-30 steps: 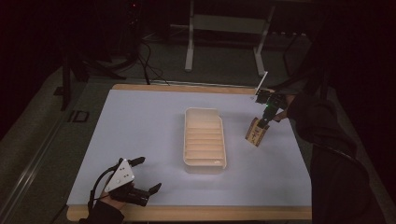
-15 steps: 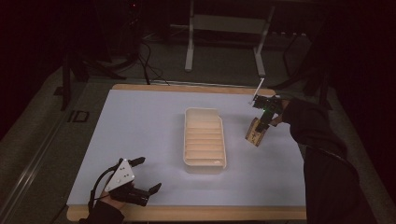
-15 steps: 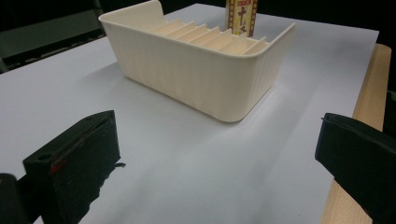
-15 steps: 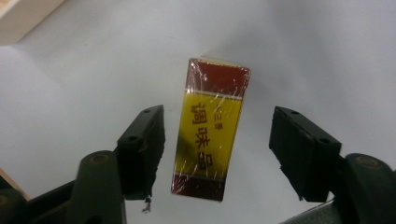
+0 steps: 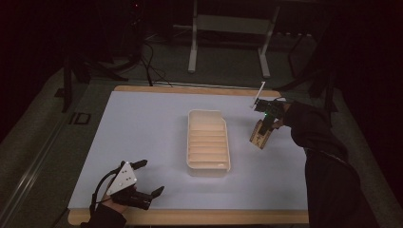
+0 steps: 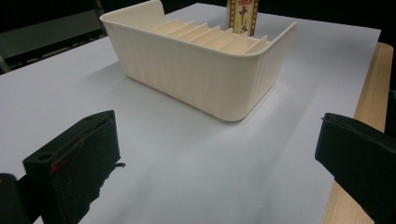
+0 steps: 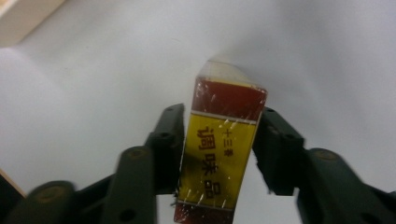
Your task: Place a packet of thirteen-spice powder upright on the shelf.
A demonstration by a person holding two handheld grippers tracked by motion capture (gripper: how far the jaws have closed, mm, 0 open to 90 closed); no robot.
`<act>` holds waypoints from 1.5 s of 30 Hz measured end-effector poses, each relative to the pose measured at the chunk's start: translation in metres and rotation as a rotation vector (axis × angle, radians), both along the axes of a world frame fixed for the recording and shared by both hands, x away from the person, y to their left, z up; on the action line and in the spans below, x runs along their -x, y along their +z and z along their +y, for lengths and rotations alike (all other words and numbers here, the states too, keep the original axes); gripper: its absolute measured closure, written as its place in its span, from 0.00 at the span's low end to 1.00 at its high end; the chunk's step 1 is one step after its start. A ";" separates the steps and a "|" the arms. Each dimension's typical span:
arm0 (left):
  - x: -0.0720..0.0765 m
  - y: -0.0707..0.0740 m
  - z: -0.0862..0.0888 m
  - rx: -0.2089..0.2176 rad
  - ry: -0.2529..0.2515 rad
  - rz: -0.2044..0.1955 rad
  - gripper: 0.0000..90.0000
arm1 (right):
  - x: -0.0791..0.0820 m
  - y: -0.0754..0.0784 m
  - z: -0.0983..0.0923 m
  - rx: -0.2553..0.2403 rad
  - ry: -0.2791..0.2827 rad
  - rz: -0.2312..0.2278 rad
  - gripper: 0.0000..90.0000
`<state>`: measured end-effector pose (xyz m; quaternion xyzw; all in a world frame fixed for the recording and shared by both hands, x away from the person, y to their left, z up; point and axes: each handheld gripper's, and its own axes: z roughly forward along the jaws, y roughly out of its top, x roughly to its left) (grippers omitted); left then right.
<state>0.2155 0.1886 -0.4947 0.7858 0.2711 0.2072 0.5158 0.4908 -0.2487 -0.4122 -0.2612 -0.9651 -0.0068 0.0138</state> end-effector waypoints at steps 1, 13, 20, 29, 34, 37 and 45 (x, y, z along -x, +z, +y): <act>0.000 0.000 0.000 0.000 0.000 0.000 0.00 | 0.000 0.000 0.001 0.007 0.003 0.001 0.70; 0.000 0.000 0.000 -0.003 -0.003 0.002 0.00 | 0.006 0.016 0.005 0.045 0.122 -0.040 0.75; 0.000 0.000 0.000 -0.003 -0.003 0.003 0.00 | 0.015 0.025 0.006 0.048 0.215 -0.044 0.75; 0.000 0.000 -0.001 -0.003 -0.003 0.003 0.00 | 0.032 0.051 0.015 0.069 0.289 -0.066 0.75; 0.000 0.000 -0.001 -0.003 -0.002 0.002 0.00 | 0.040 0.064 0.021 0.057 0.320 -0.074 0.75; 0.000 0.000 -0.001 -0.002 -0.002 0.001 0.00 | 0.046 0.077 0.030 0.043 0.342 -0.083 0.75; 0.000 0.000 0.000 -0.001 -0.001 0.000 0.00 | 0.059 0.098 0.052 -0.025 0.389 -0.111 0.75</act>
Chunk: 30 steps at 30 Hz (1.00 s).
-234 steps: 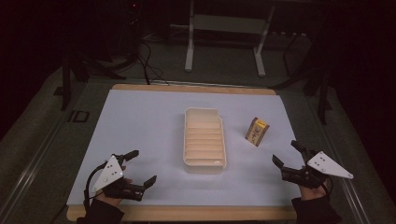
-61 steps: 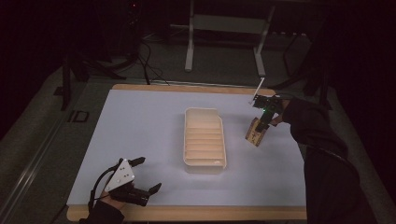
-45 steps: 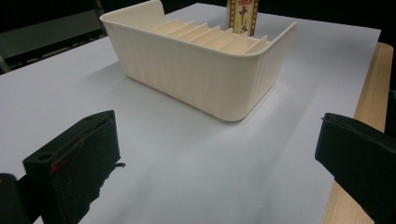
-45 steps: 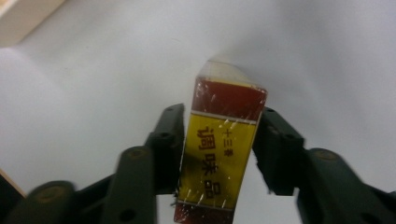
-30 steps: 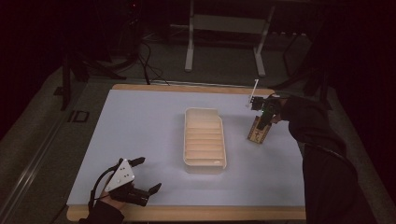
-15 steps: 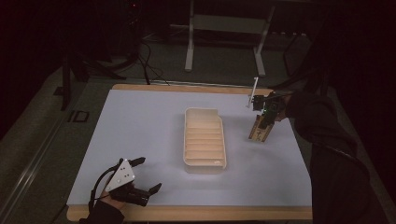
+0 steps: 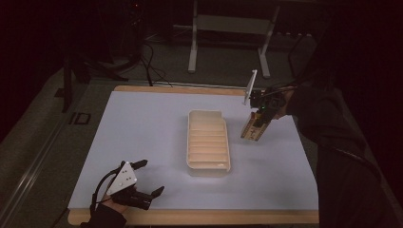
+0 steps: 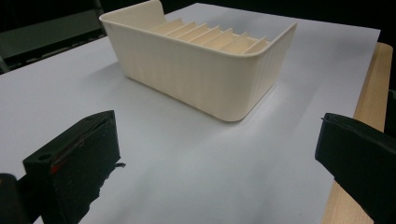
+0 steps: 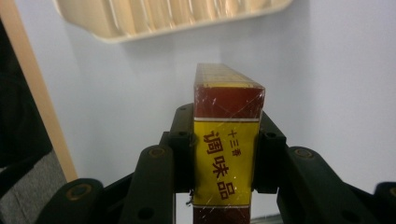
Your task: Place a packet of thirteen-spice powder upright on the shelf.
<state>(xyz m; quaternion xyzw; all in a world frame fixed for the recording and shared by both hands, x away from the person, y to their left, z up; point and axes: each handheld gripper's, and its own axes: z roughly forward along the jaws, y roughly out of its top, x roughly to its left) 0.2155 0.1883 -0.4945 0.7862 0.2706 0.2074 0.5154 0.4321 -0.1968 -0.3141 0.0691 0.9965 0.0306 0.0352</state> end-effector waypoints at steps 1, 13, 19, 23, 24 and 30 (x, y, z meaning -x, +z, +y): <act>0.000 0.000 0.000 0.000 0.000 0.001 0.00 | 0.001 0.002 0.003 -0.008 0.007 -0.004 0.75; 0.000 0.000 0.000 -0.001 0.000 -0.002 0.00 | 0.011 0.017 0.034 -0.120 0.079 -0.002 0.75; 0.000 0.000 0.001 -0.001 0.000 -0.002 0.00 | 0.014 0.019 0.044 -0.185 0.113 -0.004 0.75; 0.000 0.000 0.000 -0.002 -0.002 -0.003 0.00 | 0.016 0.015 0.050 -0.215 0.134 -0.004 0.75; 0.000 0.000 0.000 -0.002 -0.002 -0.003 0.00 | 0.016 0.014 0.051 -0.223 0.137 -0.002 0.75; 0.000 0.000 0.000 -0.003 -0.003 0.000 0.00 | 0.019 0.005 0.058 -0.264 0.166 0.011 0.75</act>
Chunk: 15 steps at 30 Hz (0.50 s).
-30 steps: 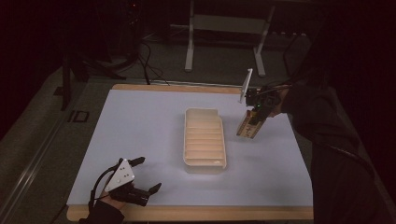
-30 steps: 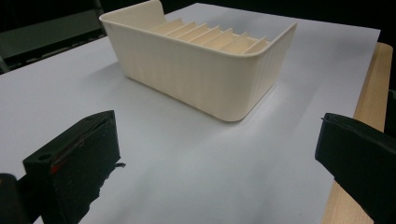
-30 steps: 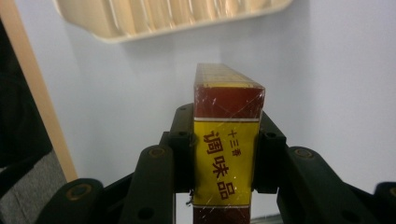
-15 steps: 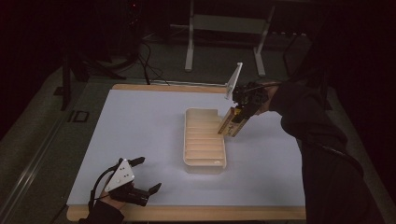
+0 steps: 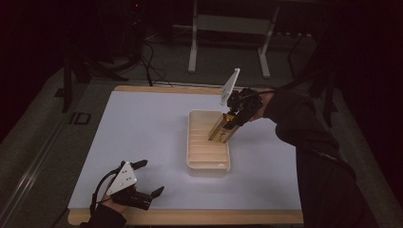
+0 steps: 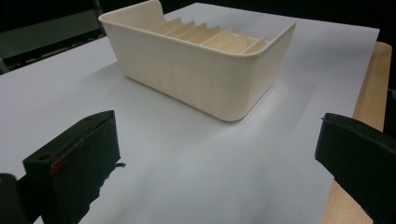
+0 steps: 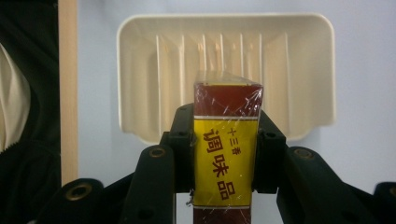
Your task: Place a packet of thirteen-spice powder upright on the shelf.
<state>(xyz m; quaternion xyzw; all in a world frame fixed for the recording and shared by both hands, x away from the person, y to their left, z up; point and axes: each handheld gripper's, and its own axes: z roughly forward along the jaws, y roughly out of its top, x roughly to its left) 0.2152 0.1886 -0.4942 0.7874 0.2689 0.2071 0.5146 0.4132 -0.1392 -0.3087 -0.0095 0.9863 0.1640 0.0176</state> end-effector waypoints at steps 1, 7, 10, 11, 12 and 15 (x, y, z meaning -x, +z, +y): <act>0.000 0.000 0.000 0.000 0.000 0.000 0.00 | 0.001 -0.002 0.001 -0.003 0.004 0.003 0.75; 0.000 0.000 0.000 -0.001 -0.001 -0.001 0.00 | 0.001 -0.013 0.007 -0.028 0.037 0.013 0.75; 0.000 0.000 0.000 -0.001 -0.003 0.000 0.00 | 0.000 -0.019 0.008 -0.040 0.047 0.021 0.75; 0.000 0.000 0.000 0.000 -0.003 0.001 0.00 | 0.000 -0.020 0.009 -0.044 0.048 0.022 0.75; 0.000 0.000 0.000 0.000 -0.003 0.001 0.00 | 0.000 -0.022 0.009 -0.046 0.050 0.023 0.75; 0.000 0.000 0.001 0.000 -0.004 0.001 0.00 | -0.002 -0.026 0.010 -0.060 0.055 0.029 0.75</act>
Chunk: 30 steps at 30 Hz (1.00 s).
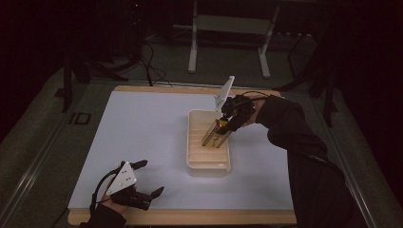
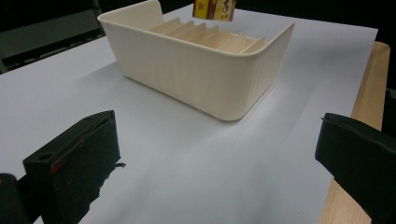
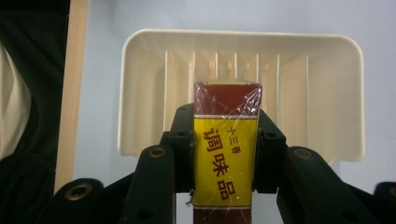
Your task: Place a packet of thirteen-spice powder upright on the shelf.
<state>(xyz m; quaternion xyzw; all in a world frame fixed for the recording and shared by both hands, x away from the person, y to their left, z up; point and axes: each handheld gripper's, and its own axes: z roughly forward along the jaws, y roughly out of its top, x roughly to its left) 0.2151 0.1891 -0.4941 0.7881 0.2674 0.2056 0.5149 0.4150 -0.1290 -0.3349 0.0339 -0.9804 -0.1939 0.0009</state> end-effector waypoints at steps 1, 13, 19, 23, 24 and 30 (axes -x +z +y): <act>0.000 0.000 0.000 0.000 0.000 0.001 0.00 | -0.001 -0.002 0.000 -0.005 0.007 -0.004 0.75; 0.000 0.000 0.000 -0.002 -0.002 0.003 0.00 | -0.004 -0.018 -0.002 -0.024 0.025 0.018 0.75; 0.000 -0.001 0.000 -0.003 -0.003 0.005 0.00 | -0.003 -0.017 -0.002 -0.034 0.035 0.022 0.75; 0.000 -0.001 -0.001 -0.004 -0.005 0.006 0.00 | -0.002 -0.017 -0.002 -0.028 0.036 0.018 0.75; 0.000 -0.001 -0.001 -0.004 -0.006 0.006 0.00 | -0.002 -0.017 -0.002 -0.030 0.039 0.020 0.75; 0.000 -0.001 -0.001 -0.006 -0.007 0.007 0.00 | -0.001 -0.019 -0.002 -0.028 0.045 0.029 0.75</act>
